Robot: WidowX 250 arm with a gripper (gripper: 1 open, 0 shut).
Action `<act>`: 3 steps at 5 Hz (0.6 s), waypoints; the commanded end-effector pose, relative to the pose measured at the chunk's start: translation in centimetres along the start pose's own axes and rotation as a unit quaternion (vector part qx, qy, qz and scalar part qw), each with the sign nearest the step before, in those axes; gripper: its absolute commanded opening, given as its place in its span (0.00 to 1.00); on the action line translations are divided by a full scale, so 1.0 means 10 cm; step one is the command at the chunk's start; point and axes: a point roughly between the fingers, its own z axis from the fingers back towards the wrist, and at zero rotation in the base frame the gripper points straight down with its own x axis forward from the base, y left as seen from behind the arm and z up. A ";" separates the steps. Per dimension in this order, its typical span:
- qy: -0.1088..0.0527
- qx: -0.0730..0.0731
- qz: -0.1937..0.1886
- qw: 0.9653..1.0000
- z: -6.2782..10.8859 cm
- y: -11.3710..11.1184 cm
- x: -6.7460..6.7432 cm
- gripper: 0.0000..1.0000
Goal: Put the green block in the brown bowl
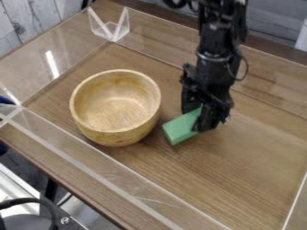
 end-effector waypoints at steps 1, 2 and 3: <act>-0.031 0.019 -0.003 0.999 0.35 0.08 -0.09 0.00; -0.031 0.022 0.007 0.999 0.52 0.25 -0.32 0.00; -0.037 0.032 0.052 0.997 0.58 0.65 -0.53 0.00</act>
